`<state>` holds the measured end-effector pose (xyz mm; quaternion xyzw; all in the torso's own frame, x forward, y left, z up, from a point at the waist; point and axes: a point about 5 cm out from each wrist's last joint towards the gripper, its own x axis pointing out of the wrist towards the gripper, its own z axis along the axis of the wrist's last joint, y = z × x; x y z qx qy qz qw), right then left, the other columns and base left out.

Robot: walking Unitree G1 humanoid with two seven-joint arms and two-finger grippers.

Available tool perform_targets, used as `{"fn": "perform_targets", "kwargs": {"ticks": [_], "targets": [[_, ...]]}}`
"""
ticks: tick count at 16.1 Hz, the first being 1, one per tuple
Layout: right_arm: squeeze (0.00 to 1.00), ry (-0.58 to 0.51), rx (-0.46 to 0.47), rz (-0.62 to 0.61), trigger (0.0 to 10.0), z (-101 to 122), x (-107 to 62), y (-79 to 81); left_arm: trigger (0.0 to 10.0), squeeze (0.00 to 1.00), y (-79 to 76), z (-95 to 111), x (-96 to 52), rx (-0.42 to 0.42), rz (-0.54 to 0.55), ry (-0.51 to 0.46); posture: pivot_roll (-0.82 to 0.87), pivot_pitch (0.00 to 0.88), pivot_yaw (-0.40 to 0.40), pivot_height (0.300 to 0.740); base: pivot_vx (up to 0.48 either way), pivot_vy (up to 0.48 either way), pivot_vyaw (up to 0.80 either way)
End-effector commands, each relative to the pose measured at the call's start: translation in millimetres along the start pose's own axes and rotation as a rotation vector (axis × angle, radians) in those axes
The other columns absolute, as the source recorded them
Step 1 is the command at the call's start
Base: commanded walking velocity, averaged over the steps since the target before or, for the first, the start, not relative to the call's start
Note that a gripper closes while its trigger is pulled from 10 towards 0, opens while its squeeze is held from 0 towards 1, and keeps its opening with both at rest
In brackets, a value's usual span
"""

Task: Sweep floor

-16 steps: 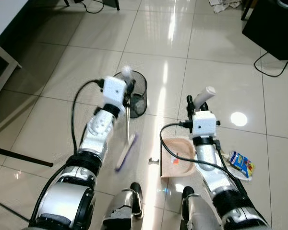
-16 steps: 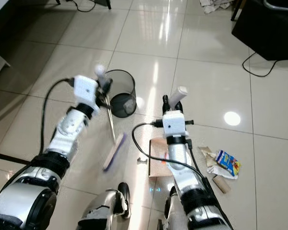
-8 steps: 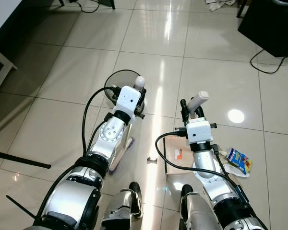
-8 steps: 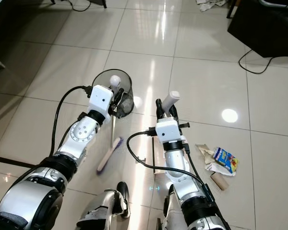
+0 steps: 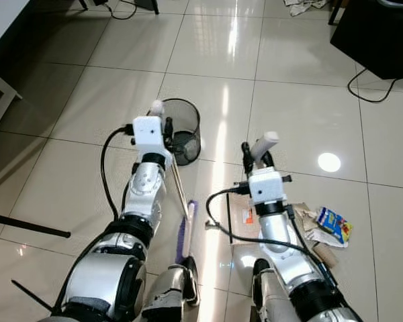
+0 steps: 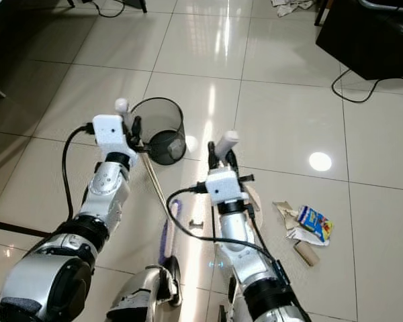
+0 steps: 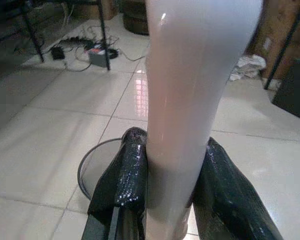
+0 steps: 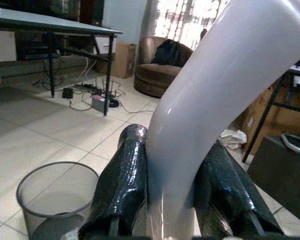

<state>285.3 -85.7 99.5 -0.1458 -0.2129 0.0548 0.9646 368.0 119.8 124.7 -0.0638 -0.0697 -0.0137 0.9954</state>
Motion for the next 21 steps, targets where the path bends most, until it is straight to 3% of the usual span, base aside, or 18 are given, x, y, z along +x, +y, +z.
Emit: {"fn": "perform_targets", "kwargs": {"ticks": [1, 6, 9, 12, 13, 15, 17, 18, 21], "targets": [[0.00, 0.058, 0.039, 0.021, 10.0, -5, -11.5, 14.4, 10.0, 0.00, 3.1, -20, -10.3, -0.126, 0.074, 0.086, 0.00, 0.317, 0.142, 0.740, 0.000, 0.000, 0.00], [0.00, 0.072, 0.077, 0.037, 10.0, -1, -12.1, 27.0, 10.0, 0.00, 1.5, -16, -5.4, -0.298, 0.141, 0.081, -0.03, 0.314, 0.145, 0.740, 0.000, 0.000, 0.00], [0.00, 0.075, 0.083, 0.041, 10.0, -1, -12.7, 28.1, 10.0, 0.00, -1.5, -12, -1.9, -0.340, 0.134, 0.072, -0.03, 0.311, 0.143, 0.740, 0.000, 0.000, 0.00], [0.00, 0.094, 0.084, 0.014, 10.0, -7, -11.9, 17.0, 10.0, 0.00, -12.6, 13, 12.8, -0.360, -0.041, -0.007, -0.01, 0.300, 0.131, 0.740, 0.000, 0.000, 0.00], [0.00, 0.094, 0.084, 0.014, 10.0, -7, -11.9, 17.0, 10.0, 0.00, -12.6, 13, 12.8, -0.360, -0.041, -0.007, -0.01, 0.300, 0.131, 0.740, 0.000, 0.000, 0.00], [0.00, 0.113, 0.076, 0.005, 10.0, -12, -13.8, 12.4, 10.0, 0.00, -25.5, 23, 18.3, -0.365, -0.192, -0.016, 0.01, 0.275, 0.129, 0.740, 0.000, 0.000, 0.00], [0.00, 0.123, 0.073, 0.001, 10.0, -15, -13.6, 10.7, 10.0, 0.00, -31.3, 27, 18.9, -0.322, -0.279, -0.019, 0.02, 0.267, 0.134, 0.740, 0.000, 0.000, 0.00], [0.00, 0.126, 0.065, 0.001, 10.0, -17, -13.3, 8.1, 10.0, 0.00, -32.5, 33, 17.9, -0.199, -0.401, -0.050, 0.03, 0.239, 0.141, 0.740, 0.000, 0.000, 0.00], [0.00, 0.128, 0.049, -0.024, 10.0, -21, -12.5, -3.4, 10.0, 0.00, -23.7, 54, 18.0, -0.030, -0.550, -0.131, 0.02, 0.201, 0.154, 0.740, 0.000, 0.000, 0.00]]}}
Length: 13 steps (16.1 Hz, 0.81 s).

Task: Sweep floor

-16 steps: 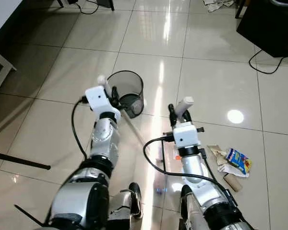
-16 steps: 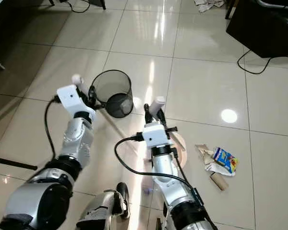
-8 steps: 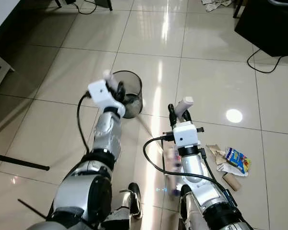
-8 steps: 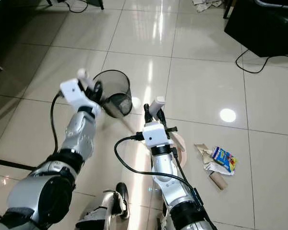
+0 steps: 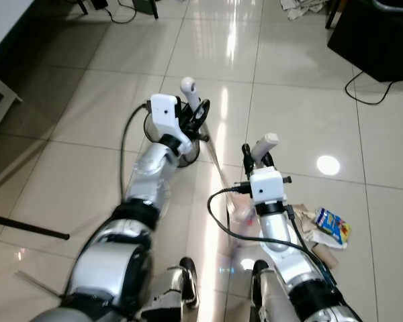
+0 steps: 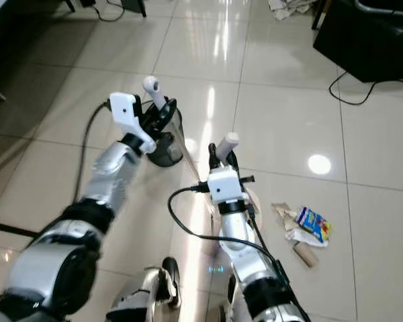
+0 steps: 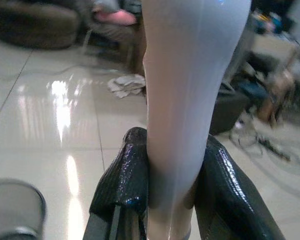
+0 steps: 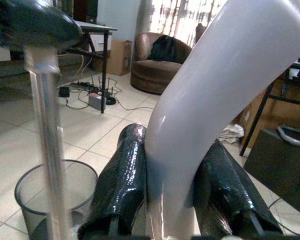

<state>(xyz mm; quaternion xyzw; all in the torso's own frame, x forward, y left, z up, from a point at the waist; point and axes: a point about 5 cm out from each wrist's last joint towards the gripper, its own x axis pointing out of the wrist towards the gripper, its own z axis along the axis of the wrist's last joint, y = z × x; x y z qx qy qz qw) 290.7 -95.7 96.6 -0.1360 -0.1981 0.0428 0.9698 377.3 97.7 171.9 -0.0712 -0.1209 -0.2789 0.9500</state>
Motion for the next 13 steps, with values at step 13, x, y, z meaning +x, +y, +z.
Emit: {"fn": "perform_targets", "kwargs": {"ticks": [13], "targets": [[0.00, 0.022, 0.281, -0.164, 10.0, 56, 43.3, -86.3, 10.0, 0.00, 89.9, -4, -113.3, 0.281, 0.339, 0.210, -0.03, 0.076, 0.096, 0.740, 0.000, 0.000, 0.00]]}}
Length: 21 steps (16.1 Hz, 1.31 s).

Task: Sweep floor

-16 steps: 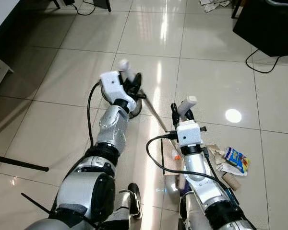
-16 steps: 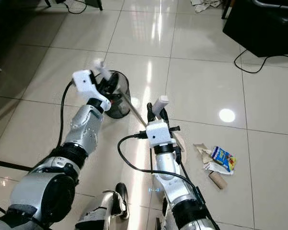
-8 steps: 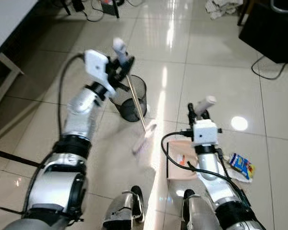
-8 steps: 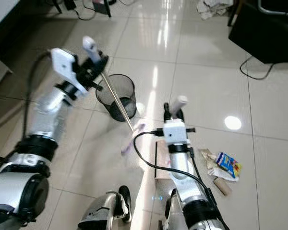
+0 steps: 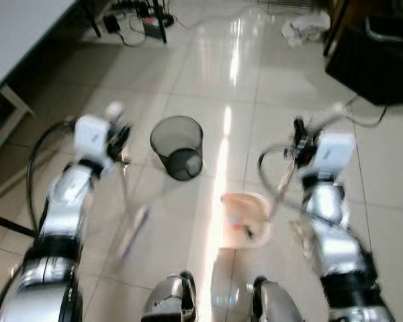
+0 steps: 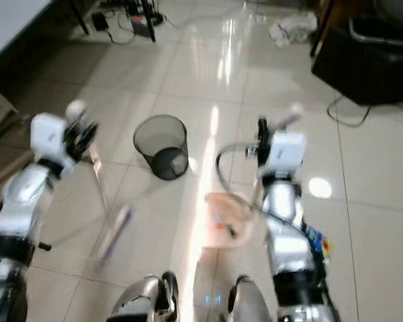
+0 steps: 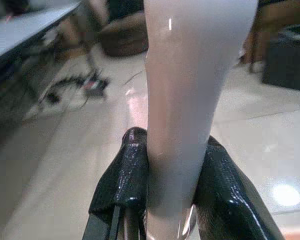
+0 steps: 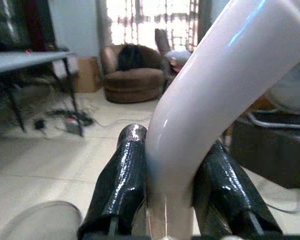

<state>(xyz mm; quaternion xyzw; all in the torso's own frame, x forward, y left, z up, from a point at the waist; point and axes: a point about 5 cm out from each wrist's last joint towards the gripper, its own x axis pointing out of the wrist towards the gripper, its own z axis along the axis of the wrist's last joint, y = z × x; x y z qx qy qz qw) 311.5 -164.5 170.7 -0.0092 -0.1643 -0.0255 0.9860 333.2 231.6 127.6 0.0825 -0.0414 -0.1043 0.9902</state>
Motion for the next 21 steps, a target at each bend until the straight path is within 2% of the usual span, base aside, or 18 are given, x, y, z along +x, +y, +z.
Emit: {"fn": "perform_targets", "kwargs": {"ticks": [1, 2, 4, 7, 10, 13, 18, 21], "targets": [[0.00, -0.072, 0.093, 0.010, 10.0, 34, 10.5, -0.8, 10.0, 0.00, -6.0, -1, -4.2, -0.056, 0.031, -0.012, -0.03, 0.063, 0.092, 0.740, 0.000, 0.000, 0.00], [0.00, -0.095, 0.112, 0.009, 10.0, 53, 16.5, -6.1, 10.0, 0.00, -12.6, -4, -6.8, -0.066, 0.042, 0.001, -0.04, 0.048, 0.082, 0.740, 0.000, 0.000, 0.00], [0.00, -0.128, 0.143, 0.013, 10.0, 74, 24.2, -10.4, 10.0, 0.00, -22.5, -7, -8.6, -0.073, 0.051, 0.001, -0.05, 0.029, 0.061, 0.740, 0.000, 0.000, 0.00], [0.00, -0.175, 0.137, 0.043, 10.0, 105, 37.4, -12.8, 10.0, 0.00, -35.4, -5, -12.6, -0.047, 0.078, -0.032, -0.05, 0.004, 0.020, 0.740, 0.000, 0.000, 0.00], [0.00, -0.215, 0.257, 0.020, 10.0, 132, 48.7, -21.1, 10.0, 0.00, -44.3, 13, -14.7, -0.030, 0.095, -0.071, -0.02, 0.020, 0.004, 0.740, 0.000, 0.000, 0.00], [0.00, -0.227, 0.327, -0.039, 10.0, 133, 52.6, -31.5, 10.0, 0.00, -42.2, 17, -17.0, -0.014, 0.097, -0.082, -0.02, 0.029, 0.019, 0.740, 0.316, 0.000, 0.00], [0.00, -0.229, 0.303, -0.074, 10.0, 136, 50.7, -37.2, 10.0, 0.00, -49.0, 17, -17.3, -0.017, 0.079, -0.051, -0.03, 0.023, 0.052, 0.740, 0.386, 0.000, 0.00], [0.00, -0.223, 0.280, -0.099, 10.0, 135, 47.6, -44.4, 10.0, 0.00, -54.7, 18, -15.0, -0.019, 0.058, -0.047, -0.04, 0.028, 0.064, 0.740, 0.399, 0.000, 0.50]]}}
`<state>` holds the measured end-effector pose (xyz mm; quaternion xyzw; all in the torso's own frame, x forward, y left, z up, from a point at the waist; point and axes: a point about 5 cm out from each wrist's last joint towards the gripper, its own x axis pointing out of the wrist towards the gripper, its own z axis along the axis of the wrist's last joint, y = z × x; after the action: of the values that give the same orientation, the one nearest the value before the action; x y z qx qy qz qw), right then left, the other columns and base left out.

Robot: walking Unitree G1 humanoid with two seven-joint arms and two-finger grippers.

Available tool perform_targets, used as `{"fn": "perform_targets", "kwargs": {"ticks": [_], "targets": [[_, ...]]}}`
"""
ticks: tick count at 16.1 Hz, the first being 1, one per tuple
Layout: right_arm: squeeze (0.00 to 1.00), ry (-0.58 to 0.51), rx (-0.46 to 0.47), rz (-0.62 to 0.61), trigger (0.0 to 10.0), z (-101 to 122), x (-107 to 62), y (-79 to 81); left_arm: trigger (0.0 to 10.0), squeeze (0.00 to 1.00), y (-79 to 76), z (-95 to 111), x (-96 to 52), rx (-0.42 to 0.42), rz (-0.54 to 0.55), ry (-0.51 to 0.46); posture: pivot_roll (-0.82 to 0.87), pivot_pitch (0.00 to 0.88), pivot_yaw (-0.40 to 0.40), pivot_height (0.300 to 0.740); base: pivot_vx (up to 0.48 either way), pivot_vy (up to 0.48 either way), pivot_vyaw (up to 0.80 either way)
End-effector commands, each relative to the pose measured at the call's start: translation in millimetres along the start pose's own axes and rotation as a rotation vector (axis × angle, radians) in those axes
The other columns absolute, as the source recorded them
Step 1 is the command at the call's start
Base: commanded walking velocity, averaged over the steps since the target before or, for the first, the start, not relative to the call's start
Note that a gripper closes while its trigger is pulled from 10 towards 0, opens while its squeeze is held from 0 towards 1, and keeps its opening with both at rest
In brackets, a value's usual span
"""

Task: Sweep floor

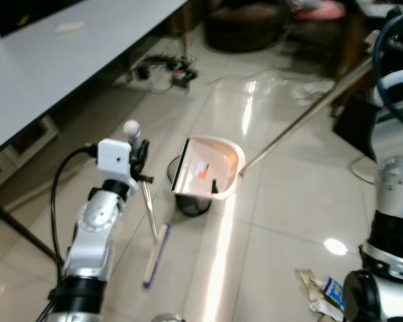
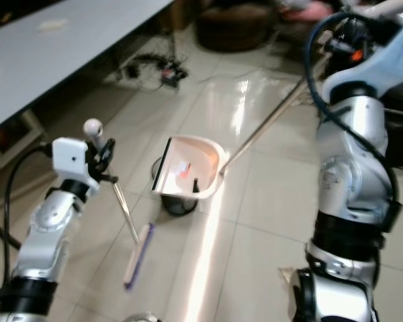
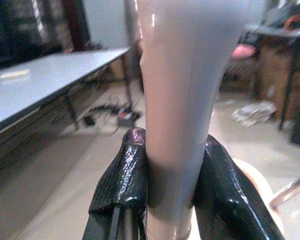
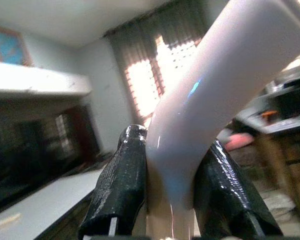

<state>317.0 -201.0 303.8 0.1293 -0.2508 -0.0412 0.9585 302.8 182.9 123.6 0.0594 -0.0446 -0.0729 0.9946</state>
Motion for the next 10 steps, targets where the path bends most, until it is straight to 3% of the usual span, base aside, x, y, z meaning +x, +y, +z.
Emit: {"fn": "perform_targets", "kwargs": {"ticks": [1, 2, 10], "targets": [[0.00, -0.053, 0.008, -0.017, 10.0, 13.3, -0.6, -4.6, 10.0, 0.00, -1.9, 10.6, 4.3, 0.022, -0.009, -0.039, -0.04, 0.027, 0.064, 0.740, 0.394, 0.000, 0.54], [0.00, -0.054, 0.007, -0.019, 10.0, 13.6, -1.0, -5.1, 10.0, 0.00, -2.0, 10.2, 4.2, 0.022, -0.009, -0.036, -0.04, 0.027, 0.064, 0.740, 0.394, 0.000, 0.54], [0.00, -0.048, 0.009, -0.029, 10.0, 14.9, -3.3, -9.2, 10.0, 0.00, -2.6, 8.5, 5.5, 0.030, -0.012, -0.023, -0.05, 0.023, 0.070, 0.740, 0.397, 0.000, 0.00]]}}
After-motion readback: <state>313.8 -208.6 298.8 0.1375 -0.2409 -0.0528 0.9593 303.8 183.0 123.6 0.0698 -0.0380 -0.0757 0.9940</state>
